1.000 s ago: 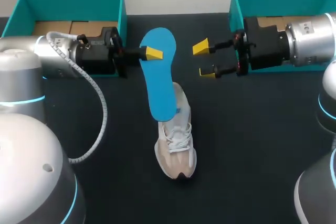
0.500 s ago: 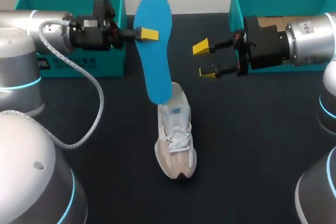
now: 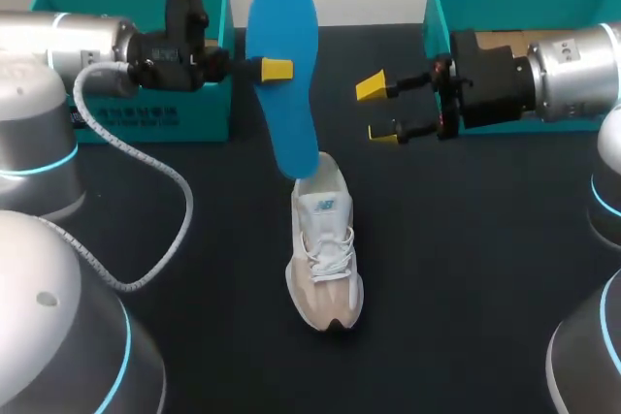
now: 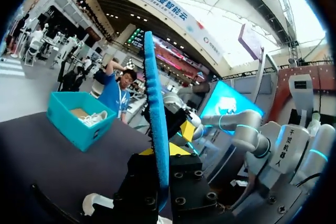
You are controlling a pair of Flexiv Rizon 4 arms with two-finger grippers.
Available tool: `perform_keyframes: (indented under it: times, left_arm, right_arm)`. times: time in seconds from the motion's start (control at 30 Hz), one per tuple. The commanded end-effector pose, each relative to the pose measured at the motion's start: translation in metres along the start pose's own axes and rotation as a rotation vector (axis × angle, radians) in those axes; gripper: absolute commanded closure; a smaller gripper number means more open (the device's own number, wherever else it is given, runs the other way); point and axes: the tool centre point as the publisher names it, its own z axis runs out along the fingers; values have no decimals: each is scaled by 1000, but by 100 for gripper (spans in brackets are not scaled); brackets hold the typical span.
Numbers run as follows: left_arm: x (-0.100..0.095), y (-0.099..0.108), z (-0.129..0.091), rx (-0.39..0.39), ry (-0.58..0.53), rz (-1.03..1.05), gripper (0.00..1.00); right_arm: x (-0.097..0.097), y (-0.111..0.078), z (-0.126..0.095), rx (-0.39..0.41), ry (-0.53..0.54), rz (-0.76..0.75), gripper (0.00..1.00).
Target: Take the shoe out of the shoebox, open the shoe tongue, remove and reinsert the insole, then place the shoe into the shoebox
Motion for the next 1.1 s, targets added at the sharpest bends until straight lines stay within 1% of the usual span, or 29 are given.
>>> perform_keyframes:
  times: [0.03, 0.43, 0.47, 0.5, 0.53, 0.57, 0.6, 0.63, 0.7, 0.73, 0.8, 0.87, 1.0, 1.03, 1.07, 1.1]
  left_arm:
    - [2, 0, -1, -11, -6, 772, 100]
    - [2, 0, -1, -11, -6, 772, 100]
    - [3, 2, -1, 15, 13, 819, 100]
    - [4, 3, -1, 14, 21, 876, 100]
    - [4, 5, -2, -4, 9, 986, 100]
    - [4, 7, -2, -24, 22, 1044, 100]
    - [4, 10, -2, -22, 8, 1081, 100]
    - [2, 11, -2, -31, 3, 1180, 100]
    - [-2, 16, -3, -68, -6, 1297, 100]
    - [-4, 18, -3, -73, -25, 1318, 100]
    - [-6, 20, -2, -133, -38, 1423, 100]
    - [-5, 19, -1, -131, -52, 1458, 100]
    - [-3, 18, -1, -210, -96, 1680, 100]
    - [-4, 19, -1, -200, -112, 1693, 100]
    - [-4, 19, -1, -216, -122, 1755, 100]
    - [-5, 21, -2, -246, -127, 1835, 100]
  right_arm:
    - [0, 0, 3, -2, -3, 1, 0]
    - [0, 0, 3, -2, -3, 1, 0]
    - [0, 0, 3, -2, -3, 1, 0]
    - [0, 0, 3, -2, -3, 1, 0]
    - [0, 0, 3, -2, -3, 1, 0]
    - [0, 0, 3, -2, -3, 1, 0]
    - [0, 0, 3, -2, -3, 1, 0]
    - [0, 0, 3, -2, -3, 1, 0]
    - [0, 0, 3, -2, -3, 1, 0]
    - [0, 0, 3, -2, -3, 1, 0]
    - [0, 0, 3, -2, -3, 1, 0]
    - [0, 0, 3, -2, -3, 1, 0]
    - [0, 0, 3, -2, -3, 1, 0]
    - [0, 0, 3, -2, -3, 1, 0]
    - [0, 0, 3, -2, -3, 1, 0]
    - [0, 0, 3, -2, -3, 1, 0]
